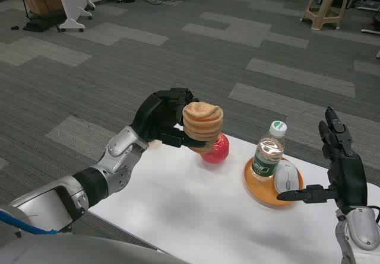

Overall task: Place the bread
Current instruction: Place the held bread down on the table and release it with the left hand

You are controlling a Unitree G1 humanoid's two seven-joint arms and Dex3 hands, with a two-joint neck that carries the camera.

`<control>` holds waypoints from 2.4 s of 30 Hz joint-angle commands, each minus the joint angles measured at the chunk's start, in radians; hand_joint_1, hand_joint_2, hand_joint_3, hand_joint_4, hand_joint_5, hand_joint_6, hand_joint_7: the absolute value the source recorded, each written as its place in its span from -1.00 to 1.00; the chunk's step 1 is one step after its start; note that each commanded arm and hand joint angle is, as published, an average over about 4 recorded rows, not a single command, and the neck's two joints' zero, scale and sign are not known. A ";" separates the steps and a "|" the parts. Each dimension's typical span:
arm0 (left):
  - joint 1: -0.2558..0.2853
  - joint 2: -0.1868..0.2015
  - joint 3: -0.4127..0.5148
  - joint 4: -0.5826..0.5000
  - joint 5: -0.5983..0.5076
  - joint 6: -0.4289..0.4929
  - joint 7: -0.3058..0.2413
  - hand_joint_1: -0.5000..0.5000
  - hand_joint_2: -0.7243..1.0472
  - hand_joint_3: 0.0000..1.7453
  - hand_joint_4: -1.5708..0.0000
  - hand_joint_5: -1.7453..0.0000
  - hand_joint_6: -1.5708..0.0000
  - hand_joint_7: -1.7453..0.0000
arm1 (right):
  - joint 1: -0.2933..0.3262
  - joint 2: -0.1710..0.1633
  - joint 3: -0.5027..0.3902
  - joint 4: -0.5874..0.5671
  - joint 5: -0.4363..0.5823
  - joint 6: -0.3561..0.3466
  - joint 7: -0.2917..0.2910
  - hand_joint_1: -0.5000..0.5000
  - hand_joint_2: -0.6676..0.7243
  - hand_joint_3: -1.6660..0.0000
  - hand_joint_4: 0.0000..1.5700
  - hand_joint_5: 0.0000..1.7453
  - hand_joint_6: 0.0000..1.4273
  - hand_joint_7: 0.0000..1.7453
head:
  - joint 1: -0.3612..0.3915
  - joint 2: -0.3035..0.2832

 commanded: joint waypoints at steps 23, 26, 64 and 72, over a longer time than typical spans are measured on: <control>0.016 -0.015 0.010 -0.024 0.058 -0.007 0.026 0.96 1.00 -0.80 -0.90 -1.00 -0.47 -0.92 | 0.034 -0.023 -0.011 -0.063 0.001 -0.006 0.001 -0.50 0.00 1.00 -1.00 -1.00 -1.00 -1.00 | -0.056 0.010; 0.014 -0.009 0.014 -0.033 0.080 -0.004 0.026 0.96 1.00 -0.80 -0.90 -1.00 -0.45 -0.92 | 0.033 -0.023 -0.011 -0.061 0.001 -0.006 0.002 -0.50 0.00 1.00 -1.00 -1.00 -1.00 -1.00 | -0.055 0.009; 0.025 0.037 0.125 -0.186 1.120 0.565 -0.205 0.96 1.00 -0.65 -0.90 -1.00 -0.32 -0.92 | -0.004 -0.031 -0.006 0.032 0.003 -0.006 0.002 -0.50 0.09 1.00 -1.00 -1.00 -1.00 -1.00 | -0.034 -0.030; -0.080 -0.035 0.120 0.050 1.111 0.575 -0.199 0.96 1.00 -0.68 -0.80 -1.00 -0.24 -0.92 | 0.000 -0.023 -0.008 0.026 0.001 -0.006 0.004 -0.50 0.09 1.00 -1.00 -1.00 -1.00 -1.00 | -0.043 -0.037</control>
